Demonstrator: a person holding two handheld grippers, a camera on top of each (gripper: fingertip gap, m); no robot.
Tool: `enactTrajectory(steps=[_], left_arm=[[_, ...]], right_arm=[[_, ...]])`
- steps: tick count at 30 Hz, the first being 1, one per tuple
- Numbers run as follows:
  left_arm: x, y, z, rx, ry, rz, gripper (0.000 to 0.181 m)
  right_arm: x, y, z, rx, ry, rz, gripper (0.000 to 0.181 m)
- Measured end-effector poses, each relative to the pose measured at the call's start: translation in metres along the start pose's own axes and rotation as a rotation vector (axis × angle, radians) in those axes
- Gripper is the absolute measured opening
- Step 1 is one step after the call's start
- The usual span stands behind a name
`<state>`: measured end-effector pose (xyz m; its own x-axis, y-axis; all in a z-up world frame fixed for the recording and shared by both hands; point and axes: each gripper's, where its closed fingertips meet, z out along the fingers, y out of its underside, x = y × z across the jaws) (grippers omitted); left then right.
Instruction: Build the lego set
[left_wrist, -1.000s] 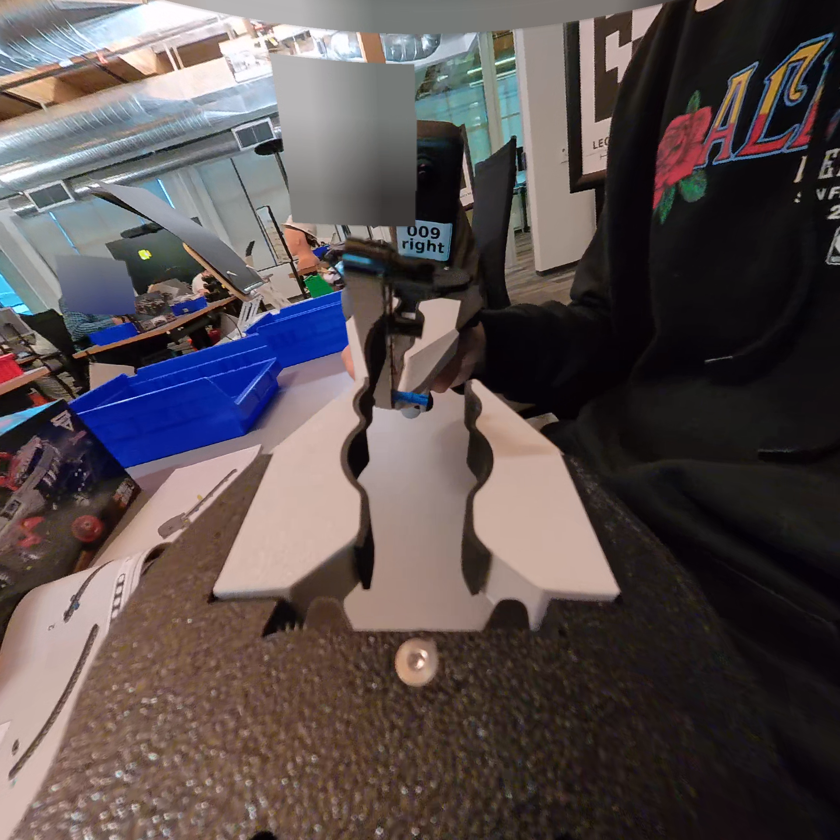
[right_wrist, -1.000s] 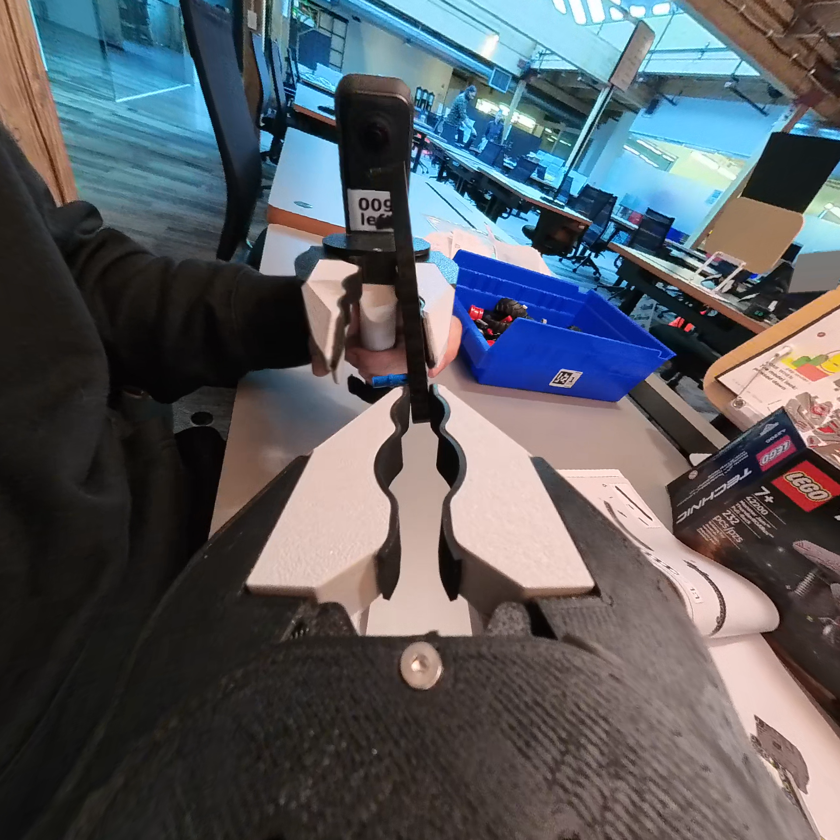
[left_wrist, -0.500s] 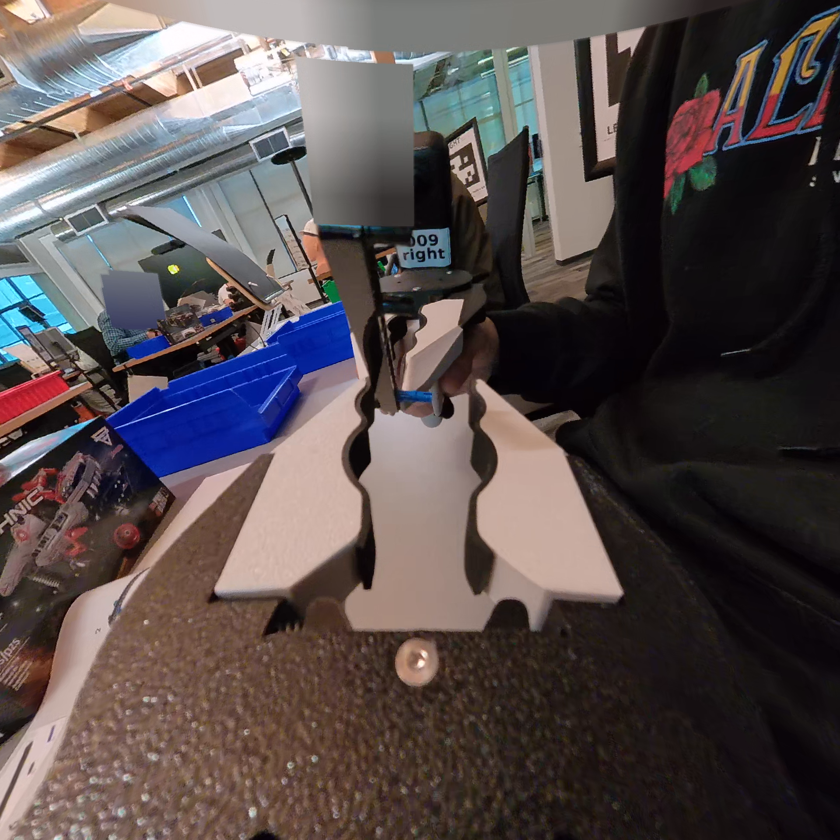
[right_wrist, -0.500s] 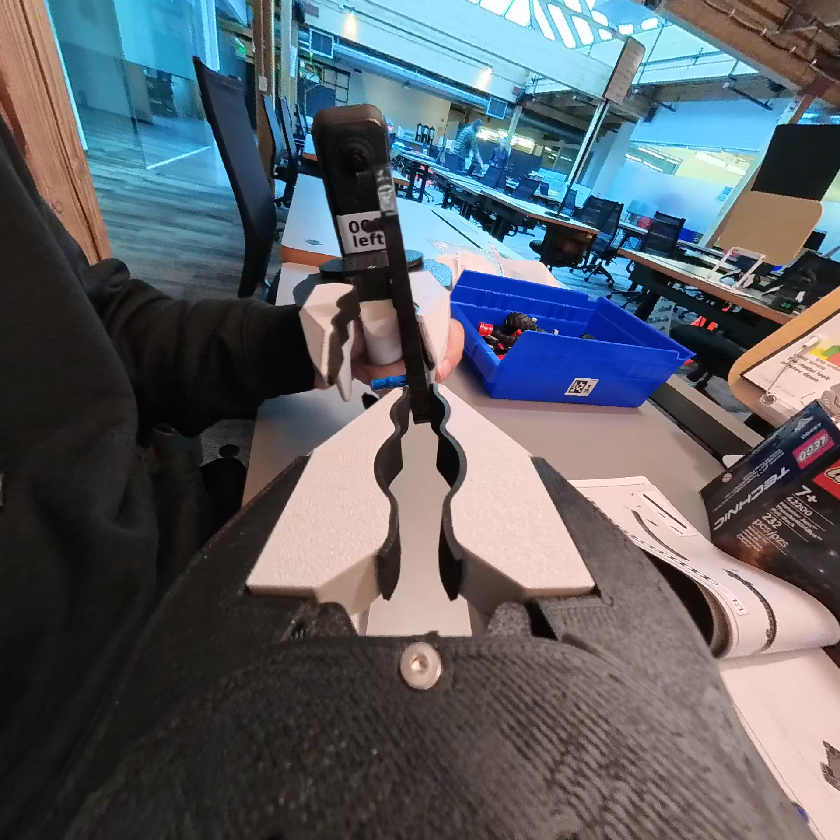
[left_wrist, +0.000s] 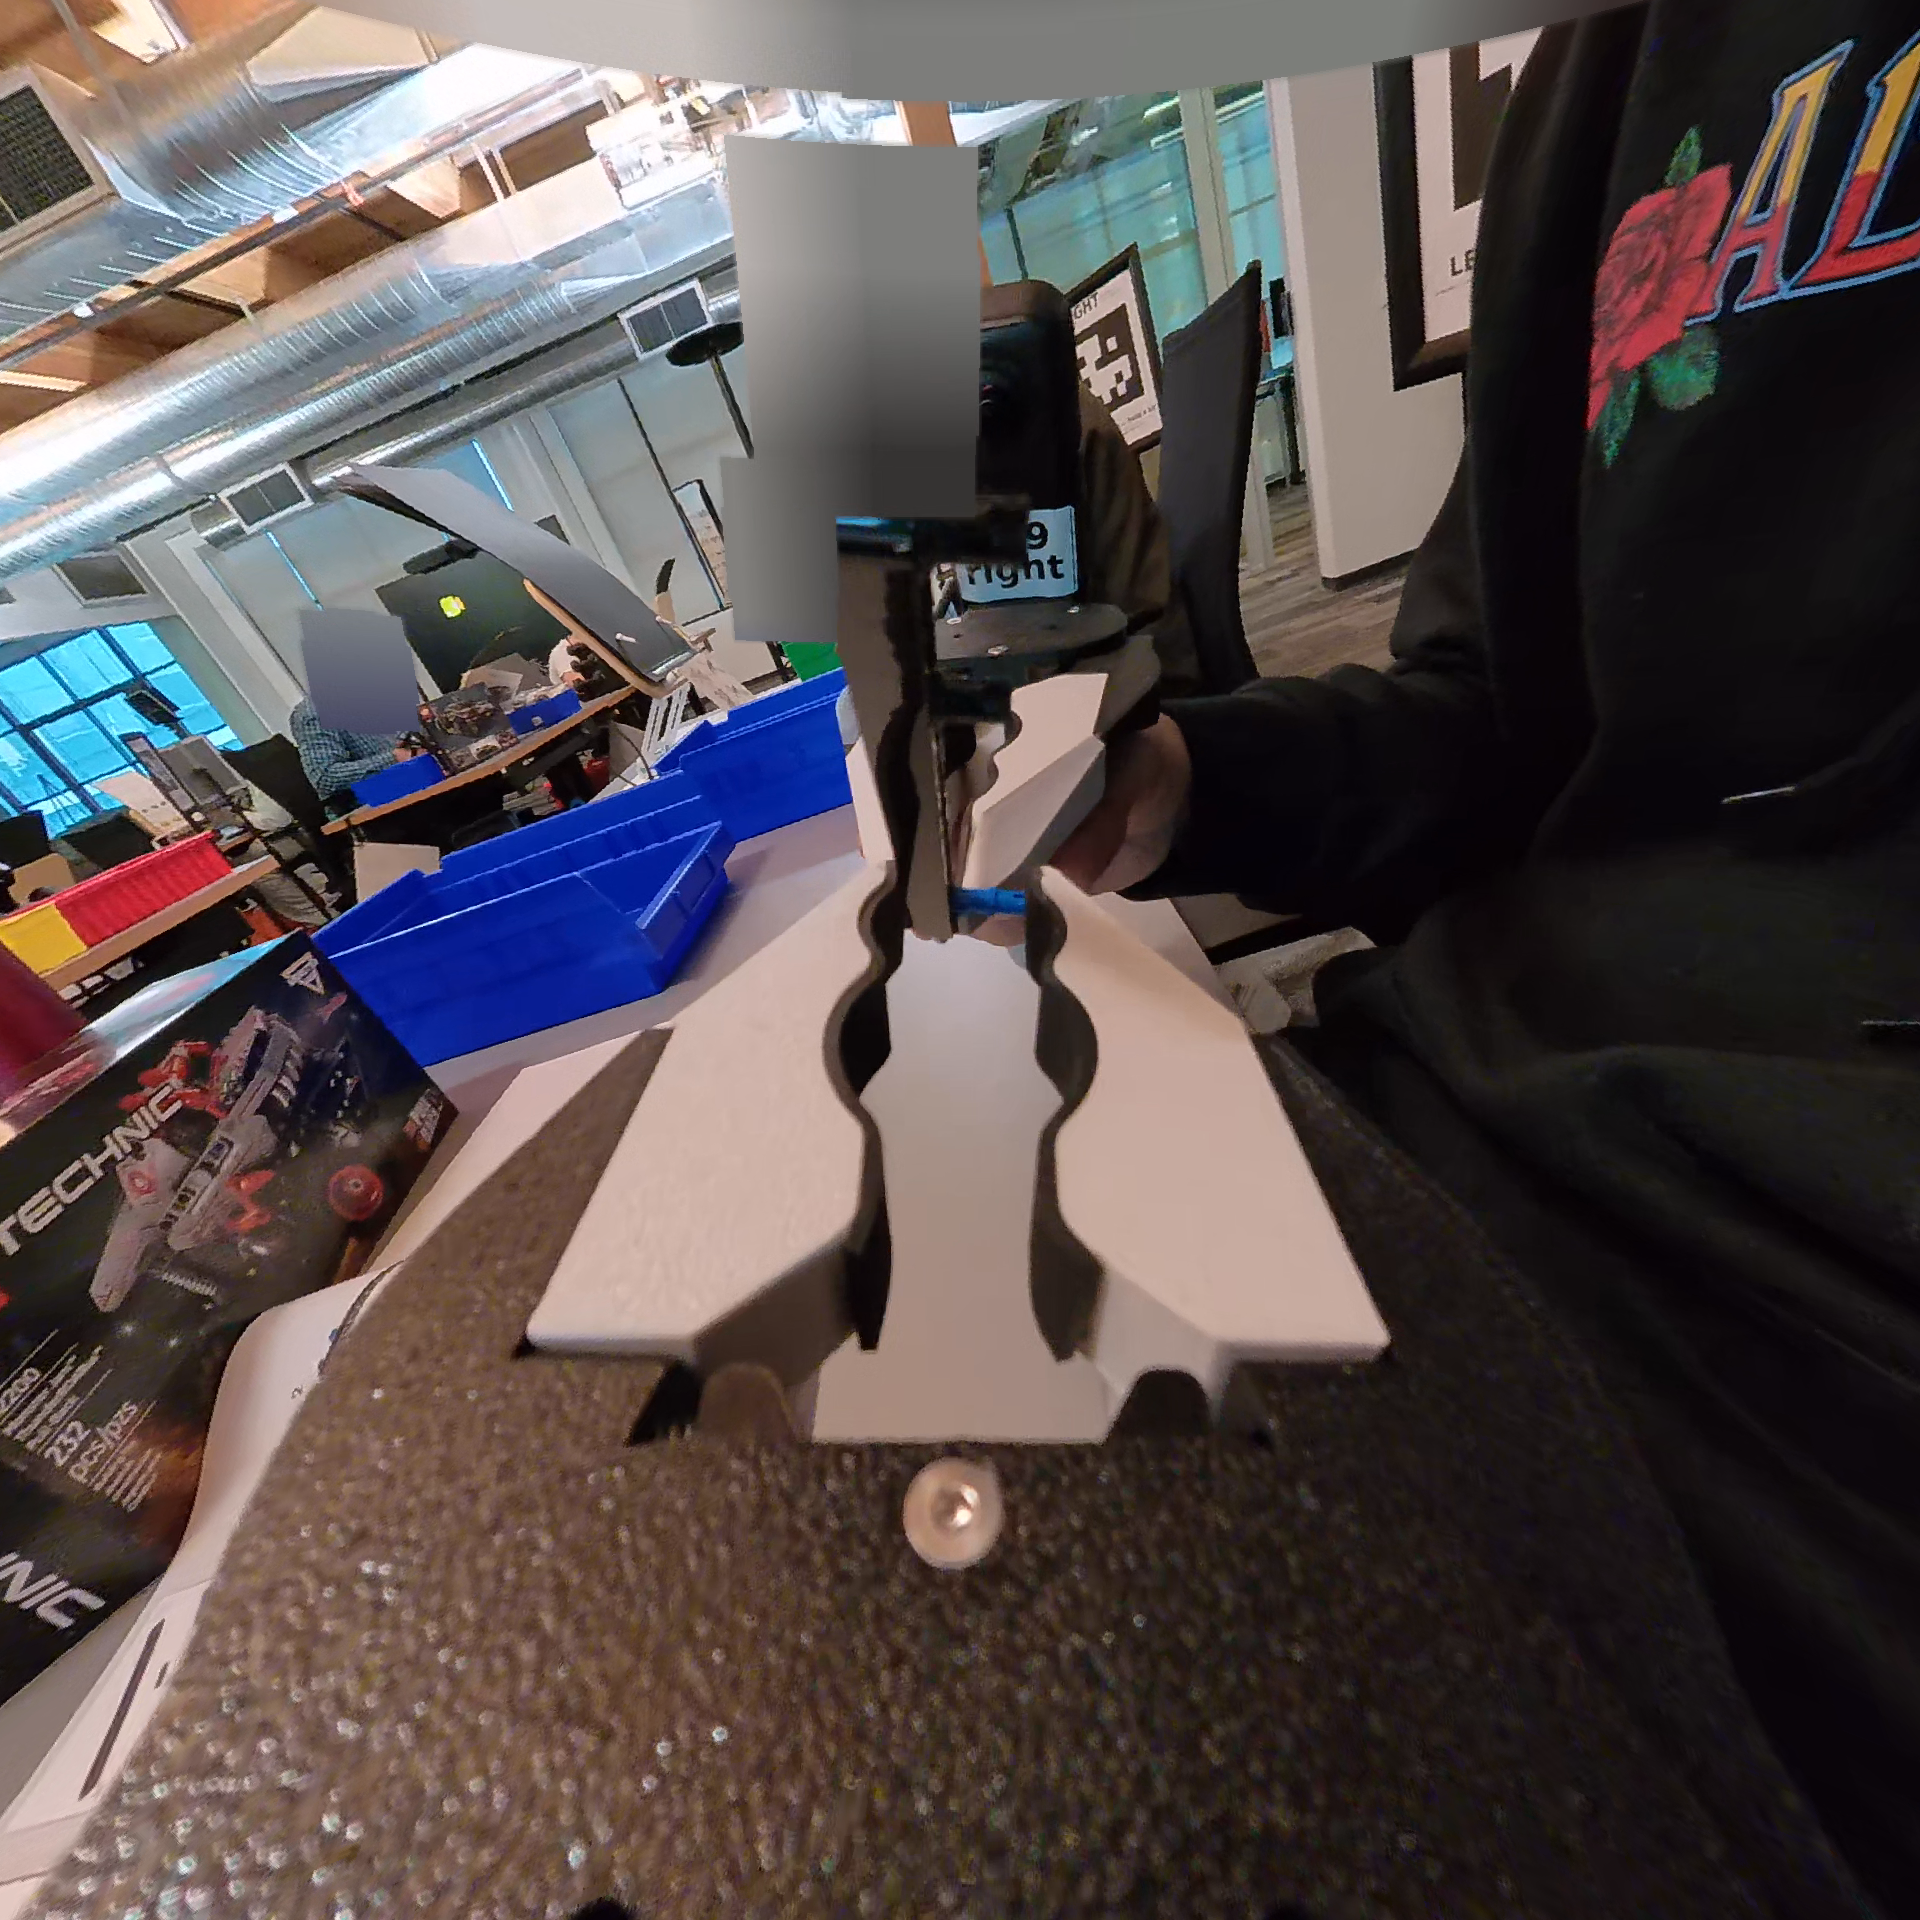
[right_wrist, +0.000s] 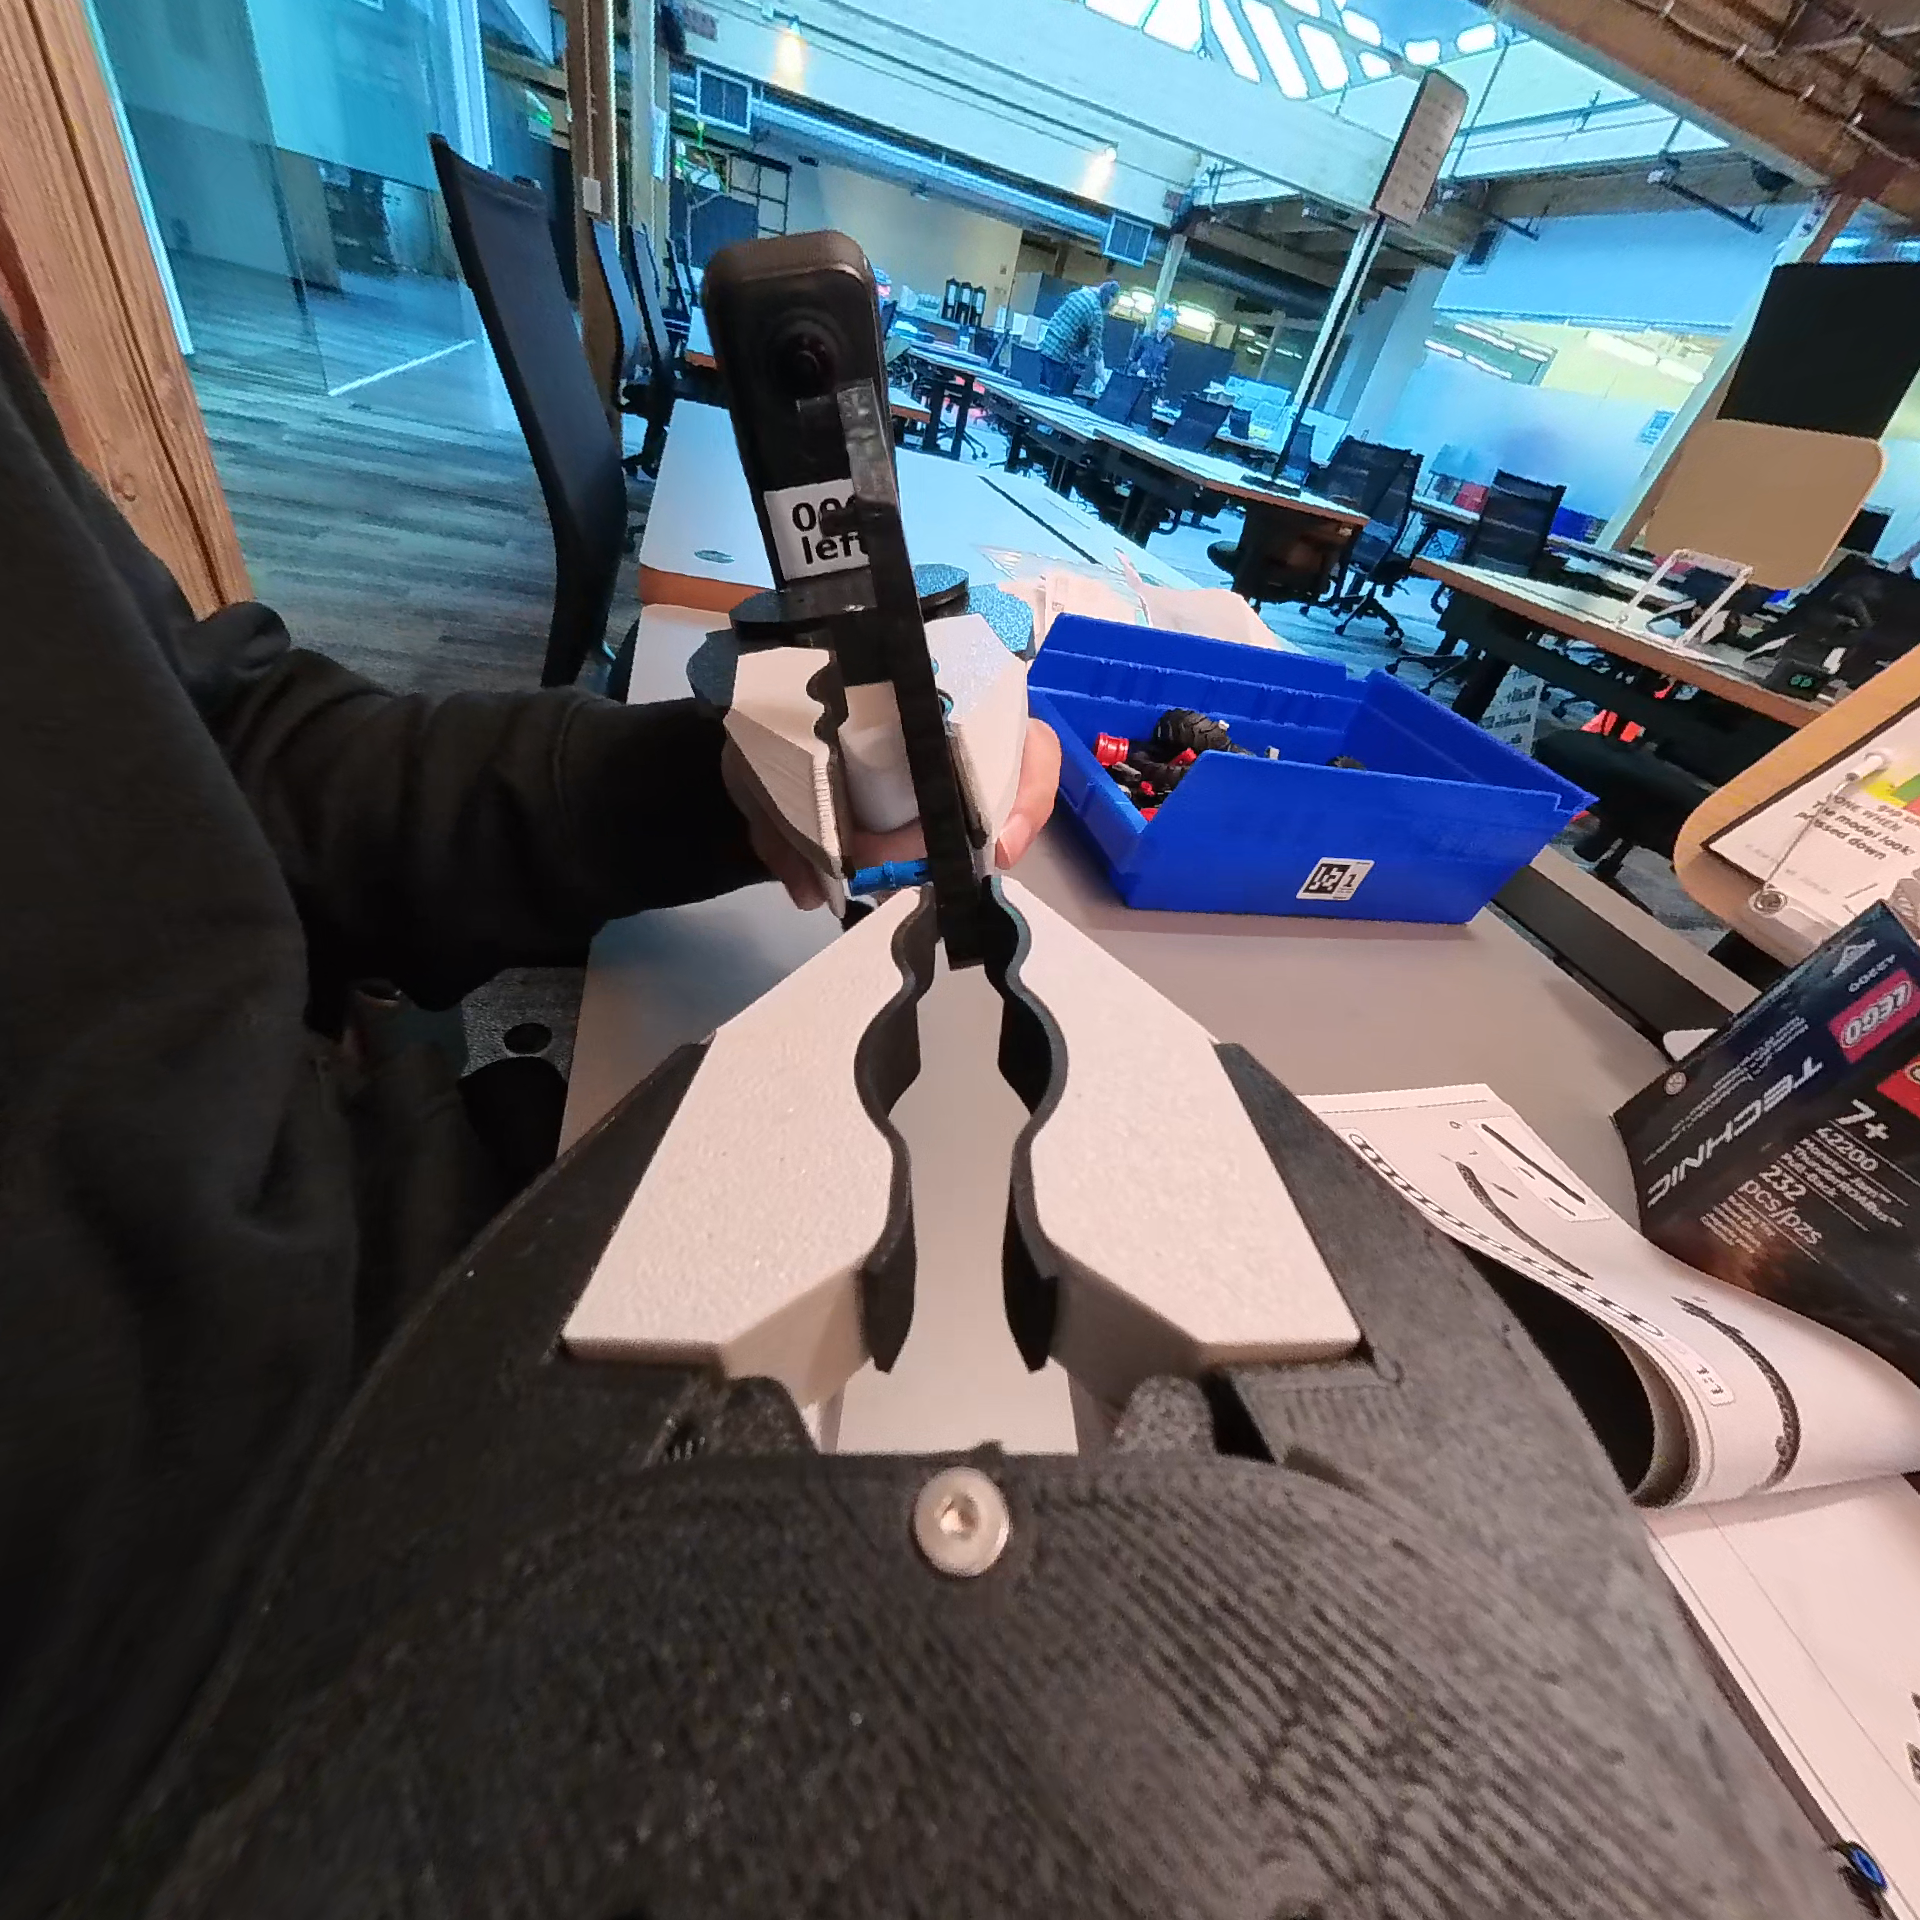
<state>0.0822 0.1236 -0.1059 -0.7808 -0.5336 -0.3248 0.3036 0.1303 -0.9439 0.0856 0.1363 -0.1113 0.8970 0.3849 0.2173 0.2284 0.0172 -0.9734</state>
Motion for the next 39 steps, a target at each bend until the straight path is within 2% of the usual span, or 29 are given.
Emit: enactTrajectory(steps=[4, 6, 9, 10, 12, 15, 18, 23, 39], left_arm=[[-0.002, 0.000, 0.000, 0.000, -0.010, -0.003, 0.021], [-0.005, 0.000, 0.000, 0.014, -0.022, -0.020, 0.006], [-0.004, 0.001, -0.001, 0.007, -0.022, -0.023, 0.006], [-0.003, 0.000, -0.002, 0.012, -0.015, -0.017, 0.009], [0.001, -0.001, -0.002, 0.017, 0.012, -0.020, 0.028], [0.003, 0.001, -0.004, 0.013, 0.029, -0.026, 0.036], [0.002, 0.001, -0.003, 0.002, 0.009, -0.004, 0.032], [-0.003, 0.001, -0.003, -0.004, -0.023, 0.001, 0.022], [-0.007, 0.006, -0.003, -0.026, -0.033, -0.015, 0.021]], right_arm=[[0.001, 0.000, 0.000, 0.003, 0.005, 0.008, 0.007], [-0.001, 0.000, 0.001, 0.002, -0.007, 0.013, 0.006], [-0.001, 0.003, 0.002, -0.026, 0.010, -0.029, 0.006], [-0.002, 0.002, 0.002, -0.020, 0.003, -0.022, 0.006], [0.001, 0.000, 0.001, 0.000, 0.012, -0.006, 0.006], [0.003, -0.001, -0.001, 0.011, 0.017, 0.008, 0.006], [0.004, -0.004, -0.002, 0.031, 0.013, 0.024, 0.006], [0.003, -0.003, -0.001, -0.006, 0.045, -0.058, 0.006], [0.008, 0.002, 0.000, -0.037, 0.096, -0.099, 0.006]])
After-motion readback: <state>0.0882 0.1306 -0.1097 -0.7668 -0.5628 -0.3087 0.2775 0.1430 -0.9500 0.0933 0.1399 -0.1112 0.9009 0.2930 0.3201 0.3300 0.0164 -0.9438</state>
